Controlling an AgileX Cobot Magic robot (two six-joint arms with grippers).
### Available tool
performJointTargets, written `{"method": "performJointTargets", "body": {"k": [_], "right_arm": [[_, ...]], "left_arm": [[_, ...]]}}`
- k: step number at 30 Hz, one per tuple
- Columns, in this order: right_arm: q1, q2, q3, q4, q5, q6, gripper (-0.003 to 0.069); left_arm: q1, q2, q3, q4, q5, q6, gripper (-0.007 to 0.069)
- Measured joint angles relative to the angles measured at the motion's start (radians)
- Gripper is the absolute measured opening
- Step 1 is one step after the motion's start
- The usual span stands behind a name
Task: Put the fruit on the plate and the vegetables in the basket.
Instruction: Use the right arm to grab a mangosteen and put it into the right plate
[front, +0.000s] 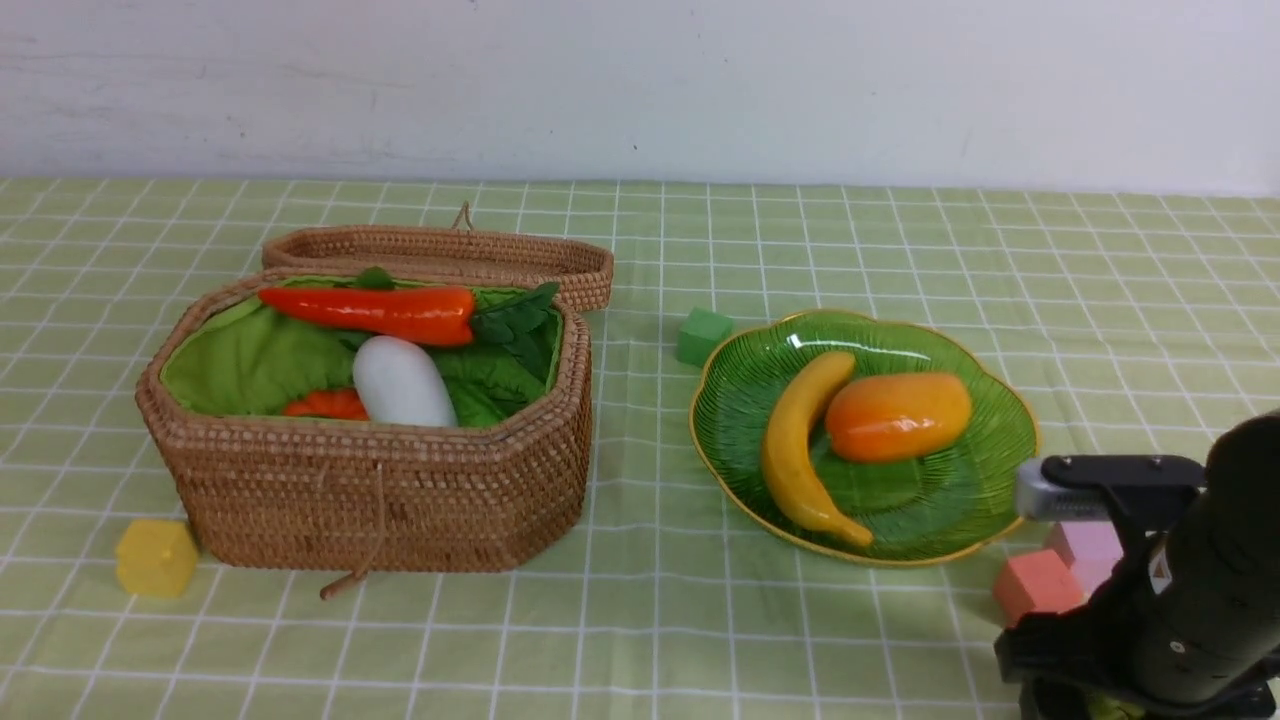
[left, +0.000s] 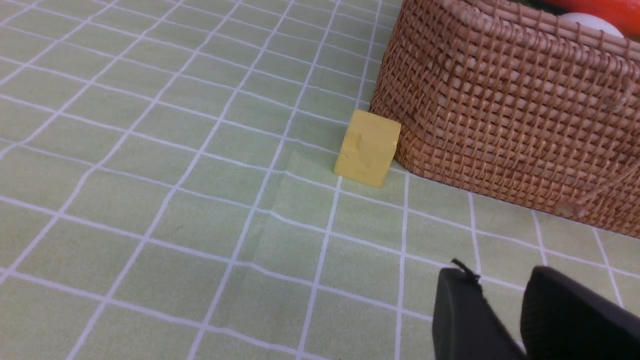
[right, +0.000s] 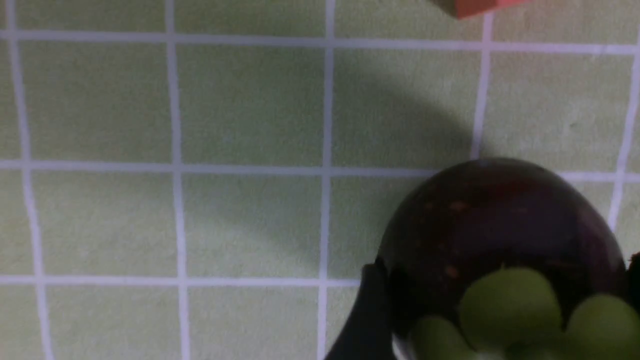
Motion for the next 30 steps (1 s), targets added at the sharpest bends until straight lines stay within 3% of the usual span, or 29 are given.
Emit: {"method": "performJointTargets", "body": {"k": [16,22,30], "right_arm": [[0.0,0.024,-0.087,-0.016,0.037,0.009,0.0591],[0.0,-0.004,-0.401,-0.014,0.14,-0.053,0.0591],[0.0,0.115,-0.591,-0.006,0.086,-0.055,0.0591]], "left_arm": [[0.0,0.0,0.0,0.0,0.0,0.0,0.0183],[0.0,0.0,0.0,0.0,0.0,0.0,0.019],[0.0,0.0,0.0,0.0,0.0,0.0,0.0203]]}}
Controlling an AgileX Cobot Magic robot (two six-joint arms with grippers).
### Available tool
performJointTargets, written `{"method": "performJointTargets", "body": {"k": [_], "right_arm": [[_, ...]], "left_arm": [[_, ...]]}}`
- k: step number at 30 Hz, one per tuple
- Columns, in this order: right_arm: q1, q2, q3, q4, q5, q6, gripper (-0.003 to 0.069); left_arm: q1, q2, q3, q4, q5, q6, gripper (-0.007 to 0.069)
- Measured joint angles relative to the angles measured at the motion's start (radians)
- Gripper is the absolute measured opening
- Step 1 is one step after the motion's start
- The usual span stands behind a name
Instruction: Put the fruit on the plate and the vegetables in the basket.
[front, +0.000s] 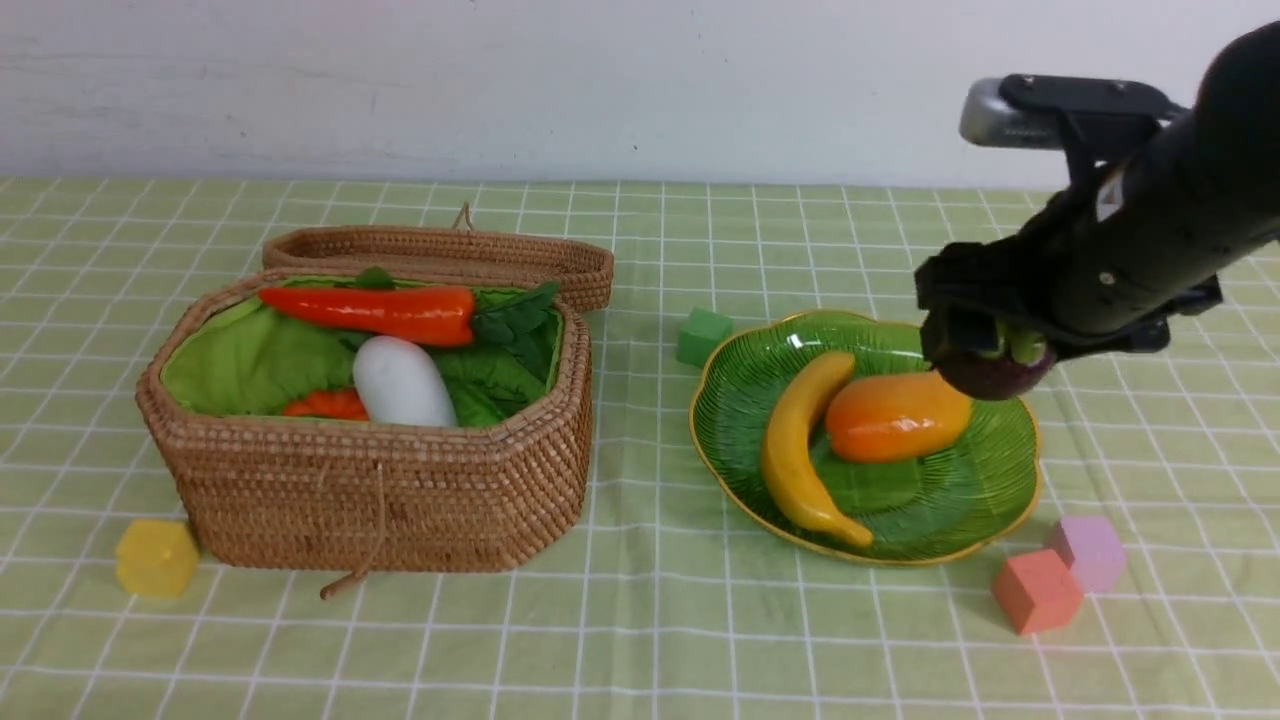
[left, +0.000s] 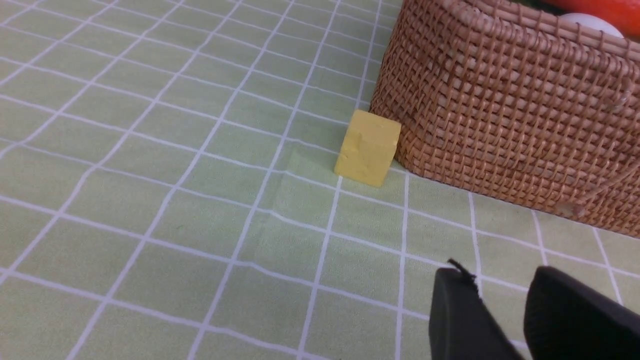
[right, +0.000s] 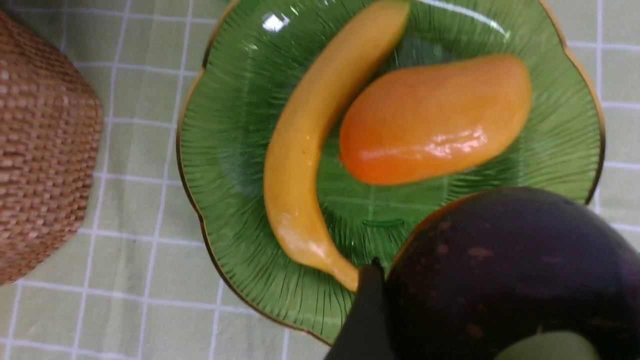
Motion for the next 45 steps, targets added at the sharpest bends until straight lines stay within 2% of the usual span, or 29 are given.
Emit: {"method": "performJointTargets", "body": {"k": [11,14,16,18,27,29,31,32,34,35,37,39,41,45], "right_arm": [[-0.001,0.284,0.0,-0.028,-0.068,0.075,0.0591],[-0.001,0.287,0.0,-0.028,-0.076,0.078,0.0617],[-0.001,0.283,-0.002,-0.03,-0.081,0.078,0.067],[-0.001,0.275,-0.003,-0.03,-0.075,0.078,0.068],[-0.001,0.124,-0.003,-0.075,0.022,0.048,0.0632],[-0.001,0.054,-0.003,-0.078,0.095,0.002,0.0589],[-0.001,-0.067,-0.003,-0.078,0.208,-0.068,0.0497],[-0.001,-0.148,-0.001,-0.073,0.266,-0.098,0.0425],[-0.001,-0.222,0.005,-0.069,0.301,-0.111,0.0353],[-0.001,-0.314,0.029,-0.062,0.322,-0.116,0.026],[-0.001,-0.452,0.086,-0.051,0.326,-0.119,0.012],[-0.001,-0.594,0.171,-0.04,0.309,-0.122,0.0016],[-0.001,-0.707,0.243,-0.034,0.286,-0.122,-0.0012],[-0.001,-0.964,0.46,-0.026,0.2,-0.122,-0.0018]], "left_arm": [[0.0,0.0,0.0,0.0,0.0,0.0,0.0218],[0.0,0.0,0.0,0.0,0.0,0.0,0.0218],[0.0,0.0,0.0,0.0,0.0,0.0,0.0218],[0.0,0.0,0.0,0.0,0.0,0.0,0.0218],[0.0,0.0,0.0,0.0,0.0,0.0,0.0218],[0.0,0.0,0.0,0.0,0.0,0.0,0.022],[0.0,0.0,0.0,0.0,0.0,0.0,0.0223],[0.0,0.0,0.0,0.0,0.0,0.0,0.0225],[0.0,0.0,0.0,0.0,0.0,0.0,0.0227],[0.0,0.0,0.0,0.0,0.0,0.0,0.0229],[0.0,0.0,0.0,0.0,0.0,0.0,0.0229],[0.0,0.0,0.0,0.0,0.0,0.0,0.0233],[0.0,0.0,0.0,0.0,0.0,0.0,0.0236],[0.0,0.0,0.0,0.0,0.0,0.0,0.0238]]}}
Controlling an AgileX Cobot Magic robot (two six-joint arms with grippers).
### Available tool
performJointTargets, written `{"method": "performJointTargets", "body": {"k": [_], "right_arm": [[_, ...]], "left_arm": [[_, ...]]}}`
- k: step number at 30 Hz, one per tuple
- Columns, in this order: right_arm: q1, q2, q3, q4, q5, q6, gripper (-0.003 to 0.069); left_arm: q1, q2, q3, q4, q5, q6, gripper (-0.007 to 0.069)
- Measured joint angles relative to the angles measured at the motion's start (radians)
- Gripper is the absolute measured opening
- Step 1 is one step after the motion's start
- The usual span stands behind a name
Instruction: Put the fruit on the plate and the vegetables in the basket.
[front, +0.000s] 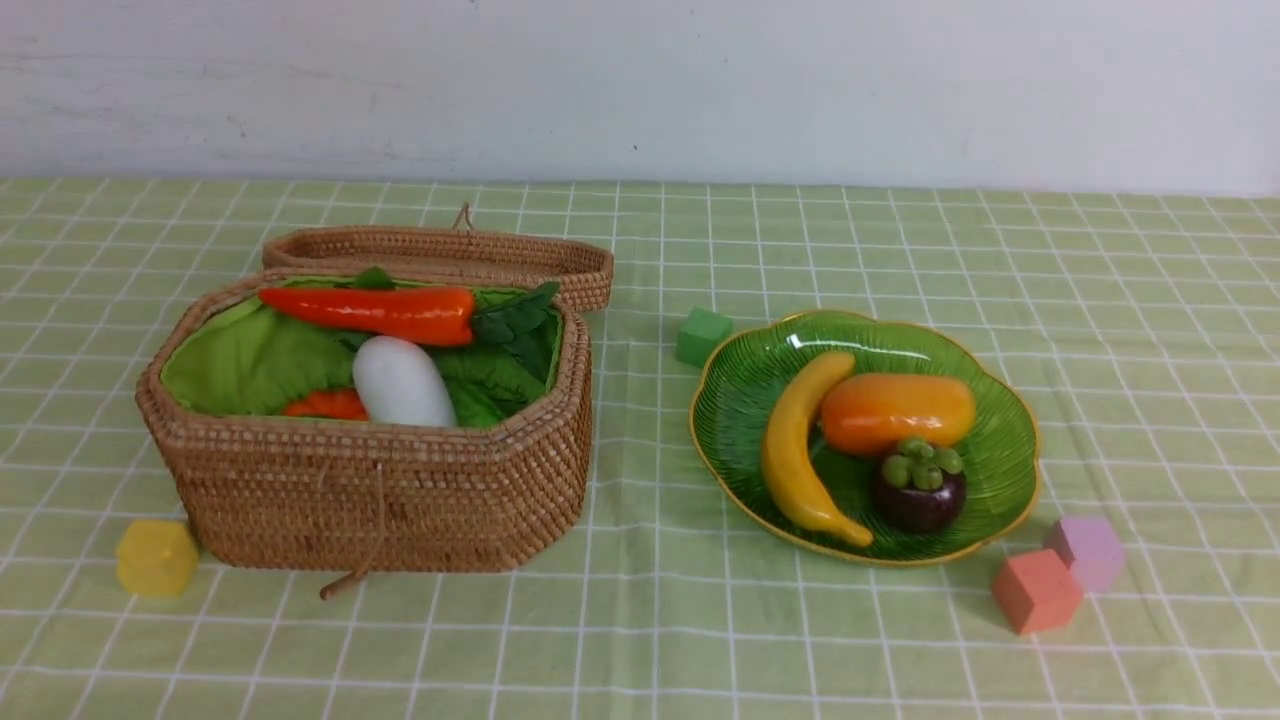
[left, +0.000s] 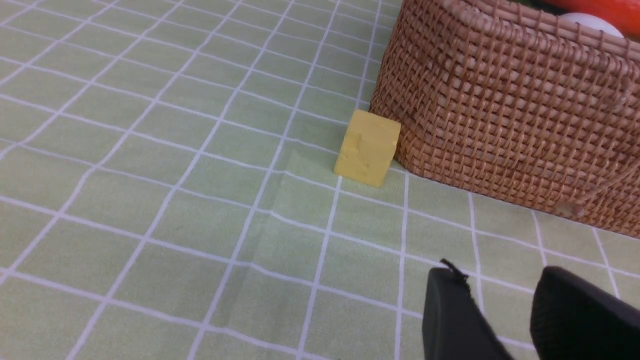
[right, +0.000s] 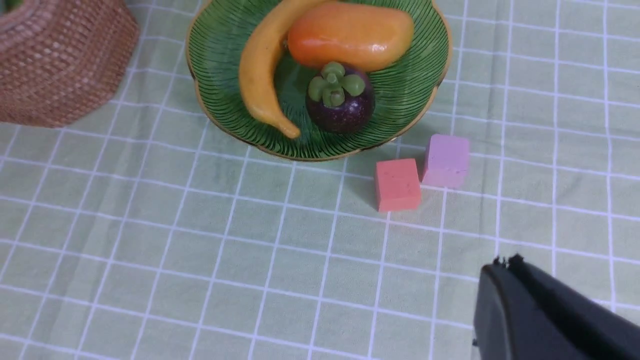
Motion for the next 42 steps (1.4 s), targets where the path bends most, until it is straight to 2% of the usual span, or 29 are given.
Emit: {"method": "performJointTargets", "body": {"k": [5,10,17,20,26,31,36,42], "right_arm": [[0.0,-0.226,0.21,0.007,-0.126,0.0,-0.0018],[0.0,-0.438,0.312,0.024,-0.24,-0.003,-0.0018],[0.0,-0.66,0.318,0.023,-0.221,-0.003,-0.0014],[0.0,-0.678,0.318,0.021,-0.215,-0.003,-0.0013],[-0.002,-0.68,0.328,-0.071,-0.208,-0.018,-0.0013],[-0.116,-0.681,0.485,-0.083,-0.297,-0.014,-0.0008],[-0.296,-0.681,0.723,-0.096,-0.493,-0.012,-0.0002],[-0.4,-0.68,0.924,-0.052,-0.591,-0.007,0.0001]], "left_arm": [[0.0,0.0,0.0,0.0,0.0,0.0,0.0237],[0.0,0.0,0.0,0.0,0.0,0.0,0.0237],[0.0,0.0,0.0,0.0,0.0,0.0,0.0239],[0.0,0.0,0.0,0.0,0.0,0.0,0.0239],[0.0,0.0,0.0,0.0,0.0,0.0,0.0239],[0.0,0.0,0.0,0.0,0.0,0.0,0.0239],[0.0,0.0,0.0,0.0,0.0,0.0,0.0239],[0.0,0.0,0.0,0.0,0.0,0.0,0.0239]]}}
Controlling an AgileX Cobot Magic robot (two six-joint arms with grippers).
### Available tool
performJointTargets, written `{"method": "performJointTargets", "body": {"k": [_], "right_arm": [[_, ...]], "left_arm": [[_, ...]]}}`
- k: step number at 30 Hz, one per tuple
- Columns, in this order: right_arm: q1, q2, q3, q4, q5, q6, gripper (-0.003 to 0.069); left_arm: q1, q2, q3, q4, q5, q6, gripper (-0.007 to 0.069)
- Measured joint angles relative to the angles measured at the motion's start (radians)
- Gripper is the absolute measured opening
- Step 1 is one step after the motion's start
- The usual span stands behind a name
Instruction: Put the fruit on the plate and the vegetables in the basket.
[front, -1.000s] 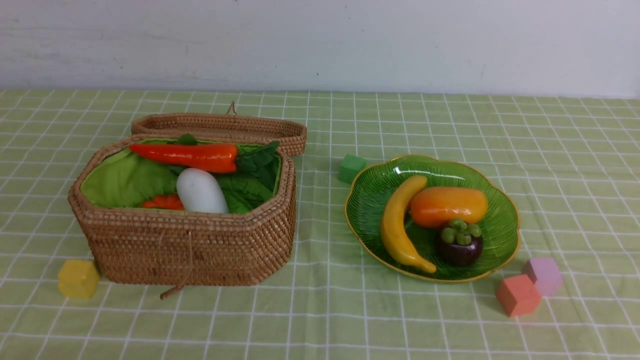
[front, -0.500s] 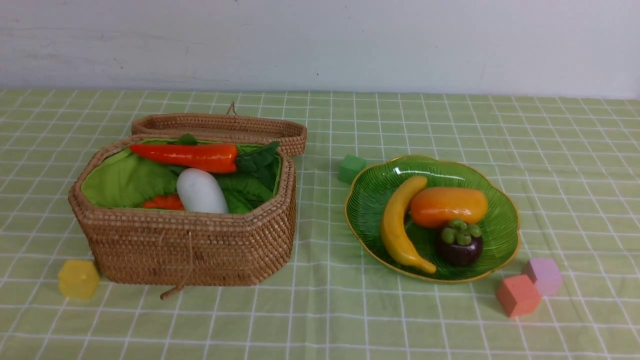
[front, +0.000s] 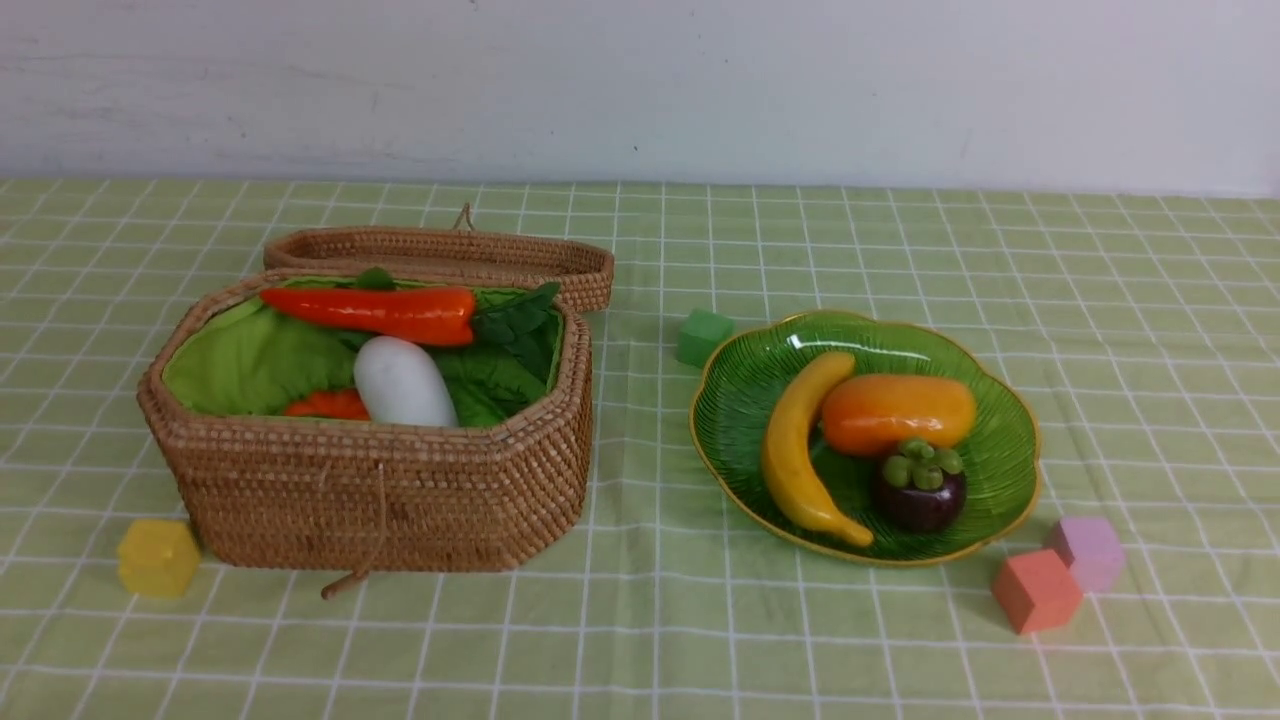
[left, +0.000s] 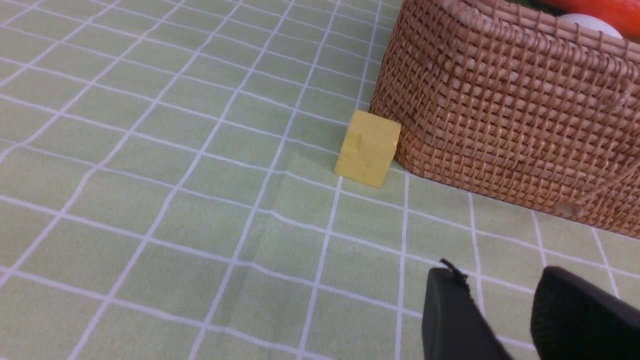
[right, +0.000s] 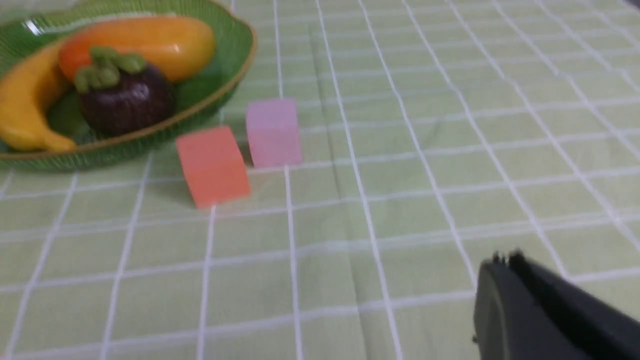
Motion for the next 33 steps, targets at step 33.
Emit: {"method": "performJointTargets", "body": {"k": [33], "right_arm": [[-0.004,0.0,0.011,0.19,-0.052,-0.284,0.0031]], "left_arm": [[0.0,0.0,0.0,0.0,0.008,0.0,0.0239]]}}
